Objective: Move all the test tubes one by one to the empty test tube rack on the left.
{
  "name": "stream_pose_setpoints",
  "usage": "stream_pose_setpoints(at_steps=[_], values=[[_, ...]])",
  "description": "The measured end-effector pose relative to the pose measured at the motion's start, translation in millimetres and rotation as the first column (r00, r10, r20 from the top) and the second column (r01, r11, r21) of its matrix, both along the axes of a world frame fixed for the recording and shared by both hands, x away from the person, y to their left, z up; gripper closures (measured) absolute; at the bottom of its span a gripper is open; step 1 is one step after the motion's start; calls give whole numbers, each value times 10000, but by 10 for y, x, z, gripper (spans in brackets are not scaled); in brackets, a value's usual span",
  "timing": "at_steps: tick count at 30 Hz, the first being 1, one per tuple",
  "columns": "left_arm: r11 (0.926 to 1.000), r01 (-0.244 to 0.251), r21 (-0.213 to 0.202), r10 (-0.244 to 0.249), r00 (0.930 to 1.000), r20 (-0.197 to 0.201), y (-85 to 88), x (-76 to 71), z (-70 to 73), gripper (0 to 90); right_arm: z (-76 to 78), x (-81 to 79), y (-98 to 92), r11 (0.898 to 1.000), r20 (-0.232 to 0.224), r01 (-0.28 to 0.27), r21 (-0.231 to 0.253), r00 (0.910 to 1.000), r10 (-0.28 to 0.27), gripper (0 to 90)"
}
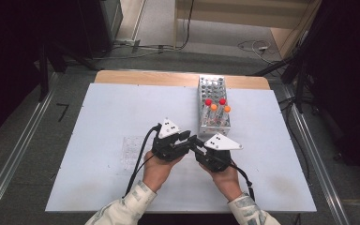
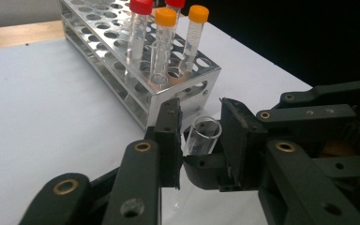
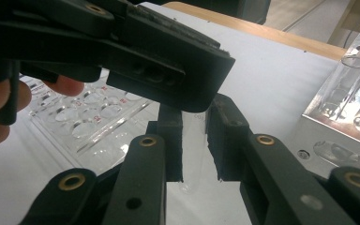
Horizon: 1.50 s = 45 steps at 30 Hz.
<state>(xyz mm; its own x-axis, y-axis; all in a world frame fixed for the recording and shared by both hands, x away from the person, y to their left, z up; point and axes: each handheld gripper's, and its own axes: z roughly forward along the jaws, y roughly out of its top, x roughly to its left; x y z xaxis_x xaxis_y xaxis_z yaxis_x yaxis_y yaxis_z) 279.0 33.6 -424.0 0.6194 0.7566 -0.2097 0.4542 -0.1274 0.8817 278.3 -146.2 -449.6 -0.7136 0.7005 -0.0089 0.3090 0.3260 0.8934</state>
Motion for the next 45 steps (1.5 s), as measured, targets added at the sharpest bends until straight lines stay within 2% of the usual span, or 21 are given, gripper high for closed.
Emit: stream_pose_setpoints(at_steps=[14, 17, 18, 19, 23, 24, 30, 34, 38, 45], values=[[10000, 9, 20, -9, 10000, -2, -7, 11, 8, 761, 4, -2, -9, 10000, -50, 54, 6, 10000, -54, 725], [10000, -49, 27, 48, 10000, 43, -5, 12, 16, 765, 11, -3, -15, 10000, -112, 5, 81, 9999, -4, 692], [10000, -56, -20, 56, 10000, 54, -6, 14, 20, 766, 17, -2, -19, 9999, -146, -95, 142, 9998, 97, 612], [9999, -127, -85, 128, 9999, 81, -2, 12, 34, 766, 18, 1, -20, 9998, -202, -128, 151, 9997, 131, 582], [9998, -120, -150, 122, 9998, 144, 18, 12, 61, 766, 19, 9, -29, 9998, -328, -168, 138, 9993, 173, 552], [9997, -156, -200, 160, 9997, 158, 24, 9, 73, 766, 21, 14, -32, 9995, -399, -241, 182, 9989, 248, 517], [9977, -395, -557, 413, 9986, 319, 158, 15, 181, 766, 37, 9, -59, 9994, -369, -275, 197, 9989, 282, 476], [9943, -633, -858, 662, 9973, 318, 277, 32, 260, 766, 45, 9, -73, 9992, -395, -301, 244, 9987, 311, 466], [9903, -802, -1139, 865, 9949, 513, 401, 16, 371, 766, 51, 6, -76, 9990, -413, -341, 286, 9985, 353, 448], [9893, -1115, -943, 1189, 9899, 771, 570, -27, 449, 766, 60, 7, -95, 9990, -430, -336, 303, 9985, 349, 434]])
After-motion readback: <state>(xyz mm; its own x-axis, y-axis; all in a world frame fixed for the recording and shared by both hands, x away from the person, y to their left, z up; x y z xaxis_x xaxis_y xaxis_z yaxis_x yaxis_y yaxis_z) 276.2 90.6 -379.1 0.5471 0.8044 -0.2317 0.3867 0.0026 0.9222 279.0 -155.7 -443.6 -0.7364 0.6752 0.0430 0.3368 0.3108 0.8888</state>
